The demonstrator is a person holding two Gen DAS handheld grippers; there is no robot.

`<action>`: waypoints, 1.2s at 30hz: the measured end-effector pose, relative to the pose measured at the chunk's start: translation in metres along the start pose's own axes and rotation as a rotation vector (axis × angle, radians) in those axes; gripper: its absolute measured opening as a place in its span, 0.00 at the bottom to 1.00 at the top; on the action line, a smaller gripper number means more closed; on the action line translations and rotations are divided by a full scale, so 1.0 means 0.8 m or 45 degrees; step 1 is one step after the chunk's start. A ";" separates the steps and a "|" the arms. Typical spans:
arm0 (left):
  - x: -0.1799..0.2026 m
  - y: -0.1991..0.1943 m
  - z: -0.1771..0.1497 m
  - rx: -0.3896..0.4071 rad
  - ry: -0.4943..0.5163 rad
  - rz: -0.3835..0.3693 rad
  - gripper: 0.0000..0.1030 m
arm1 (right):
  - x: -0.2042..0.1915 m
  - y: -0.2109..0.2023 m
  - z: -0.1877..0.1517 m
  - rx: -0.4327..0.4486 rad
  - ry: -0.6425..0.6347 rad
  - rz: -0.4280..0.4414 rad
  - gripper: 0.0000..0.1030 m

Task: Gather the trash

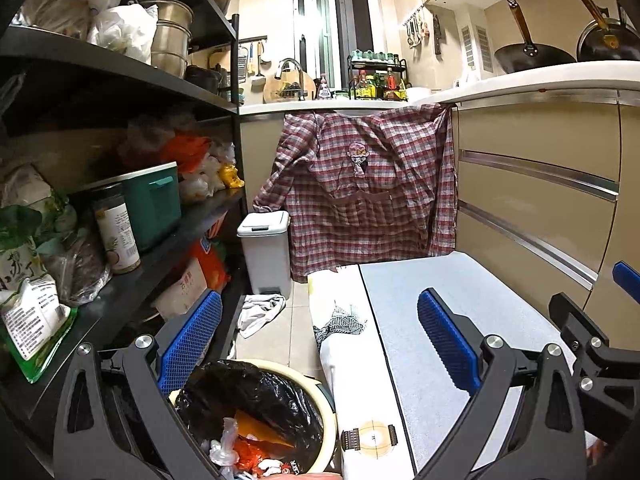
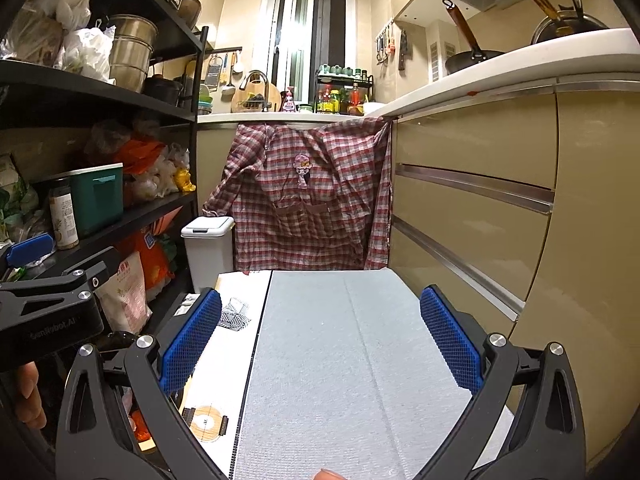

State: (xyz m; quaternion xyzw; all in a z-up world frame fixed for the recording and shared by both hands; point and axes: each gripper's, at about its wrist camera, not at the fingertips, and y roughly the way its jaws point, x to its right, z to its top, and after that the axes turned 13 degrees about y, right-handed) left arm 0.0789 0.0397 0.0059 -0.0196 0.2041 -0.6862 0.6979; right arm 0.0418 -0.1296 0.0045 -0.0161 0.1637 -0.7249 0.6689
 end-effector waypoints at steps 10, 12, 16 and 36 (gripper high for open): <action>0.003 -0.004 -0.001 0.016 -0.002 0.001 0.93 | 0.005 0.001 0.000 0.001 0.007 -0.003 0.95; 0.003 -0.004 -0.001 0.016 -0.004 0.000 0.93 | 0.005 0.001 0.000 0.001 0.008 -0.002 0.95; 0.003 -0.004 0.000 0.016 -0.001 0.000 0.93 | 0.005 0.000 0.000 0.006 0.010 -0.003 0.95; 0.003 -0.004 0.000 0.017 -0.001 0.001 0.93 | 0.006 -0.001 -0.001 0.006 0.009 -0.004 0.95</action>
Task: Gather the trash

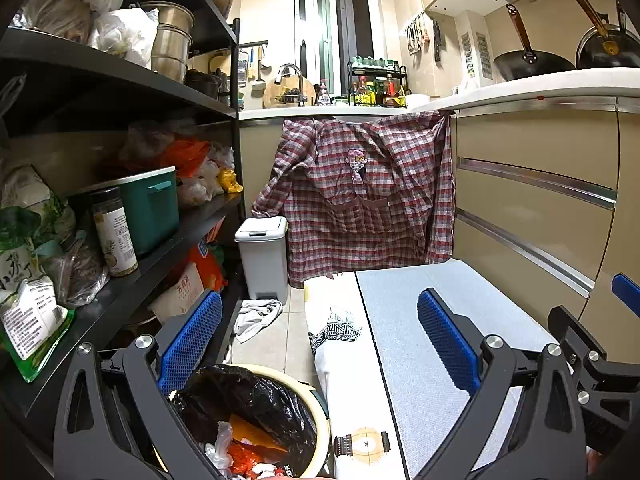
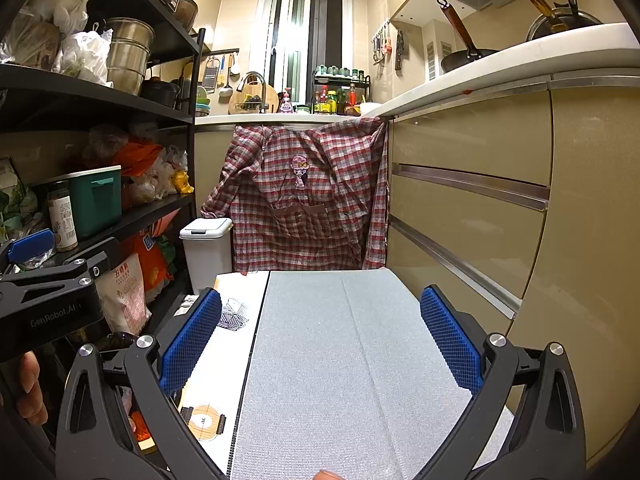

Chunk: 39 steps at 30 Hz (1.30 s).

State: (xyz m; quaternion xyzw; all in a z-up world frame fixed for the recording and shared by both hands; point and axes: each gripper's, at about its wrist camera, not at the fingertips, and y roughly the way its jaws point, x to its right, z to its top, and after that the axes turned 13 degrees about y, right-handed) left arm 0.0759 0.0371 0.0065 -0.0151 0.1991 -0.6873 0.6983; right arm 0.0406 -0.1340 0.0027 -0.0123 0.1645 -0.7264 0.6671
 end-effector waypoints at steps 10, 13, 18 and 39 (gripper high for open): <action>0.002 0.000 0.001 0.000 0.000 0.000 0.93 | 0.000 0.000 -0.002 0.002 0.005 -0.003 0.95; 0.002 0.000 0.001 0.000 -0.001 0.000 0.93 | 0.000 0.000 -0.001 0.001 0.006 -0.003 0.95; 0.002 0.000 0.001 0.001 -0.001 0.001 0.93 | -0.001 0.000 -0.002 0.000 0.006 -0.004 0.95; 0.008 -0.001 0.009 0.002 -0.016 0.005 0.93 | -0.001 0.000 -0.002 -0.001 0.007 -0.005 0.95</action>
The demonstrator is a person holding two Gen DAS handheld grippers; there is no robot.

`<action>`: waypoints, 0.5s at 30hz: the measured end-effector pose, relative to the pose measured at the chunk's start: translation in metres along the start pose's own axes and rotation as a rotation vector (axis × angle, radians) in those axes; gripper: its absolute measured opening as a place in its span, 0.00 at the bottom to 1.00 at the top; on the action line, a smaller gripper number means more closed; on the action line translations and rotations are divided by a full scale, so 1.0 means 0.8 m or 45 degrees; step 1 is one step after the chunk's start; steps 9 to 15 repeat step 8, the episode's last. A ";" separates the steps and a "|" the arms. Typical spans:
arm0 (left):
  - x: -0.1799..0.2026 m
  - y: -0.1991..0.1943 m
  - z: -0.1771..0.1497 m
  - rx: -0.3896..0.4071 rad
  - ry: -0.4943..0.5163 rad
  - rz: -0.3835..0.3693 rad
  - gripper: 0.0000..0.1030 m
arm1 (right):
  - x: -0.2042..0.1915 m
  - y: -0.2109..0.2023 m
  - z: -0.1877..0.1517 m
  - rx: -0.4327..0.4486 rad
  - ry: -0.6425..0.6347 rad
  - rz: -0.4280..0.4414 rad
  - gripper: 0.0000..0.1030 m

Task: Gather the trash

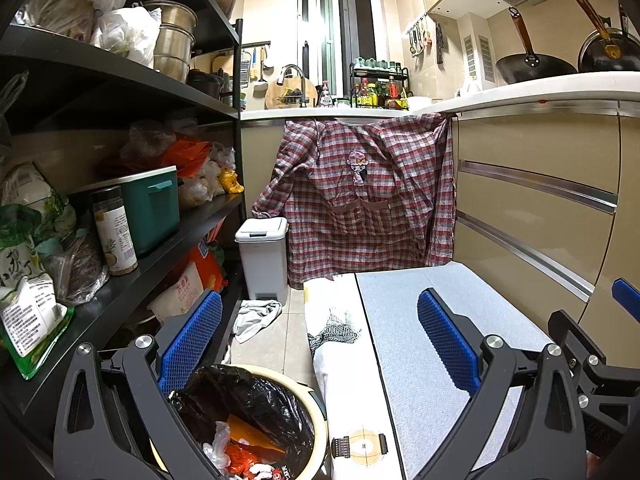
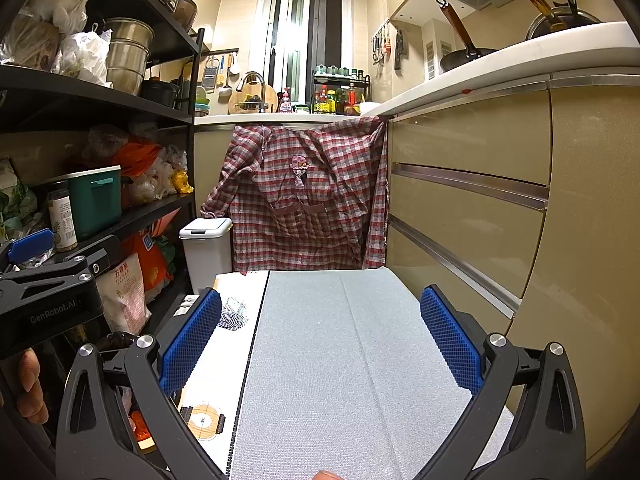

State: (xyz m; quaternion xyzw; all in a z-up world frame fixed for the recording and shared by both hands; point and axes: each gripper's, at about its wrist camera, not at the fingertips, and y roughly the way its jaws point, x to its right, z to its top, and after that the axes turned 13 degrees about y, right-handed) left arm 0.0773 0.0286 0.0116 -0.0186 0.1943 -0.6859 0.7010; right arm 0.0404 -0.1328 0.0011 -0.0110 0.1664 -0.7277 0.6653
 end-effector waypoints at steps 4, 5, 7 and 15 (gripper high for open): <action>0.001 0.001 0.002 -0.008 -0.003 -0.007 0.93 | 0.000 0.000 -0.001 0.000 0.001 0.002 0.95; 0.002 0.002 0.002 -0.013 -0.006 -0.012 0.93 | 0.000 0.000 -0.001 0.000 0.001 0.003 0.95; 0.001 0.004 -0.001 -0.019 -0.010 -0.016 0.93 | -0.001 0.000 -0.002 0.000 0.000 0.005 0.95; 0.001 0.005 -0.001 -0.021 -0.010 -0.016 0.93 | -0.002 0.000 -0.002 -0.001 0.000 0.005 0.95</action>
